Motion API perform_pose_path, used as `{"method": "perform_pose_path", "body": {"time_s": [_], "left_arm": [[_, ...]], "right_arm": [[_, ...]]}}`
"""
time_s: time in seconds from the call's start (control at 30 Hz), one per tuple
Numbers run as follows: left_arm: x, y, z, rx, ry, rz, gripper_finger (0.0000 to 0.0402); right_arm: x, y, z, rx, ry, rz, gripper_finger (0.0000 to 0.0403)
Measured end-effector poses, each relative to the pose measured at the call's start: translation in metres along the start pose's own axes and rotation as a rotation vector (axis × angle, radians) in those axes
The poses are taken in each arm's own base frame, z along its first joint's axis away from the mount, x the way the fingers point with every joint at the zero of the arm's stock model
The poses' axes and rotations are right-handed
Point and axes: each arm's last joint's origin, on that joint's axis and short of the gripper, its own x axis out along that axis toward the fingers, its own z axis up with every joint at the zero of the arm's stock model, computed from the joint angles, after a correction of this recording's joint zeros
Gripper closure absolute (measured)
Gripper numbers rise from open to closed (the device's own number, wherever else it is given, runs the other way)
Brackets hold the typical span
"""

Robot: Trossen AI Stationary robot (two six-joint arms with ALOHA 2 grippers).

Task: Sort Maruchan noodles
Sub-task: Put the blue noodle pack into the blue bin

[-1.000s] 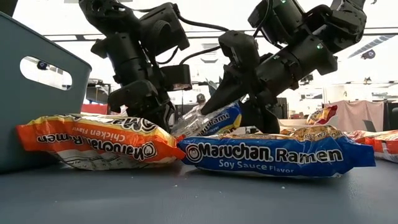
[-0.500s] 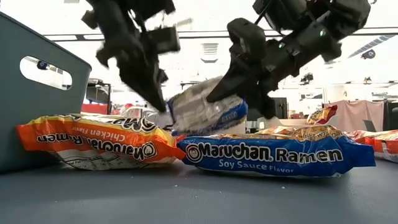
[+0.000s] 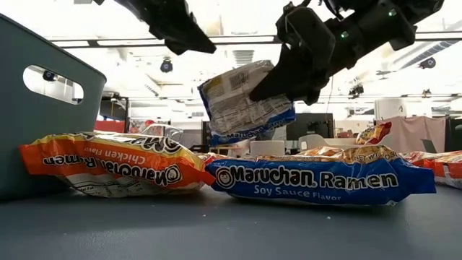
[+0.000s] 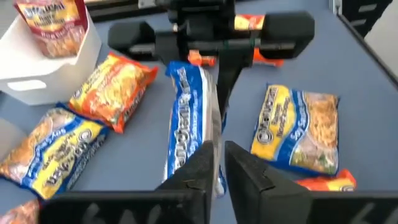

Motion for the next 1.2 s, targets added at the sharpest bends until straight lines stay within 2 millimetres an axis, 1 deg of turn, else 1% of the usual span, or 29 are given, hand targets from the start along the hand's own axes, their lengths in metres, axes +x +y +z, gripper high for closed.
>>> {"method": "perform_pose_path", "body": {"time_s": [0.13, 0.27, 0.33, 0.43, 0.5, 0.63, 0.8, 0.97, 1.07, 1.2], "left_arm": [[0.012, -0.001, -0.004, -0.027, 0.022, 0.005, 0.0320], [0.027, 0.002, -0.010, -0.053, 0.051, 0.122, 0.0250], [0.033, 0.002, -0.012, -0.046, 0.063, 0.153, 0.0216], [0.038, 0.002, -0.014, 0.000, 0.067, 0.148, 0.0177], [0.039, 0.001, -0.014, 0.004, 0.063, 0.112, 0.0163], [0.039, 0.000, -0.013, 0.001, 0.059, 0.085, 0.0165], [0.040, 0.000, -0.014, -0.023, 0.061, 0.084, 0.0194], [0.050, 0.000, -0.018, -0.051, 0.065, 0.087, 0.0218], [0.056, 0.000, -0.018, -0.061, 0.050, 0.088, 0.0222], [0.059, -0.001, -0.020, -0.052, 0.056, 0.087, 0.0225]], "right_arm": [[0.000, 0.000, 0.000, -0.013, -0.001, 0.000, 0.0296], [0.000, 0.000, 0.000, -0.020, 0.000, 0.000, 0.0295], [0.000, 0.000, 0.000, -0.027, 0.005, -0.004, 0.0295], [0.000, 0.000, -0.001, -0.028, 0.005, -0.002, 0.0294], [0.000, 0.000, 0.000, -0.028, 0.005, -0.001, 0.0294], [0.000, 0.000, 0.000, -0.027, 0.004, -0.001, 0.0293], [0.000, 0.000, 0.001, -0.024, -0.005, 0.001, 0.0292], [0.000, 0.000, 0.001, -0.022, -0.013, 0.004, 0.0292], [0.000, 0.000, 0.001, -0.022, -0.013, 0.004, 0.0292], [0.000, 0.000, 0.001, -0.029, -0.012, 0.004, 0.0292]]}}
